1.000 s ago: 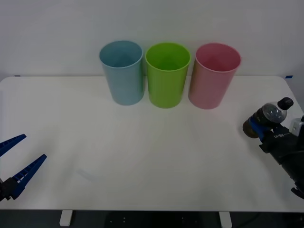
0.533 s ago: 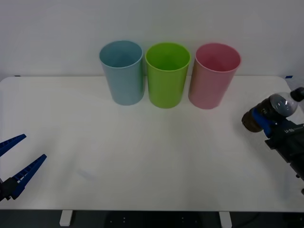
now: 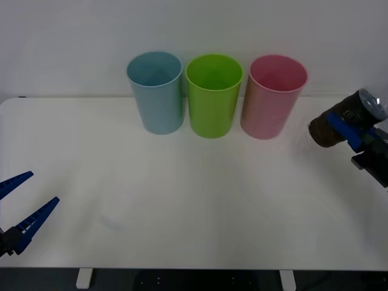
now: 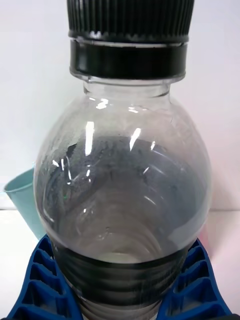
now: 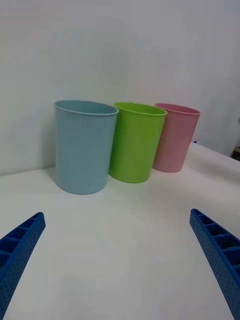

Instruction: Grasp the object on the table and drop it into the matching bin: aluminum can to the light blue bin, PET bottle to the pink bin.

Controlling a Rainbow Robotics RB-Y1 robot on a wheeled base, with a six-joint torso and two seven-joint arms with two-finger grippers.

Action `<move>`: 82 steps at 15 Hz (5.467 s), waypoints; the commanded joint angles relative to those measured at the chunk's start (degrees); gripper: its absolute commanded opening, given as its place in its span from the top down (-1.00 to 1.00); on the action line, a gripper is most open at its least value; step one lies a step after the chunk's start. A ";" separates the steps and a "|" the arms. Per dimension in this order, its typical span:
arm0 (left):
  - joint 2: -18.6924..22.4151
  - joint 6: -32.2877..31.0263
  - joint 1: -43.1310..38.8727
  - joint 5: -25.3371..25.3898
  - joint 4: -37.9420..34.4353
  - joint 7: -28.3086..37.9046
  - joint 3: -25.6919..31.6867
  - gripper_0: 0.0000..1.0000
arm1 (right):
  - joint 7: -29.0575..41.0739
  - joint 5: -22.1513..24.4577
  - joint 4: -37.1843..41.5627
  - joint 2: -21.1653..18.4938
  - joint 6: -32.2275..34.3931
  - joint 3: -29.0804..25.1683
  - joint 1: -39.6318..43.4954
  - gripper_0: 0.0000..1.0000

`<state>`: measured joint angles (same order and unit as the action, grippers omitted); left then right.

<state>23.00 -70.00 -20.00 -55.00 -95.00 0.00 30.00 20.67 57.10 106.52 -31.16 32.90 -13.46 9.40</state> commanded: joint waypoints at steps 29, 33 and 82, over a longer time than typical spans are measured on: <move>0.00 0.00 0.00 0.00 0.00 0.00 0.00 -1.00 | 1.83 15.15 -44.73 -4.09 0.14 15.04 -51.76 1.00; 0.00 0.00 0.00 0.00 0.00 0.00 0.00 -1.00 | 0.60 16.29 -48.07 -2.51 0.23 15.04 -53.96 0.98; 0.00 0.00 0.00 0.00 0.00 0.00 0.00 -1.00 | -20.50 3.90 -3.69 -2.77 20.45 -8.60 5.89 -1.00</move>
<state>23.00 -70.00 -20.00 -55.00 -95.00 0.00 30.00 1.38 61.19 102.85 -33.91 52.71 -21.80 14.28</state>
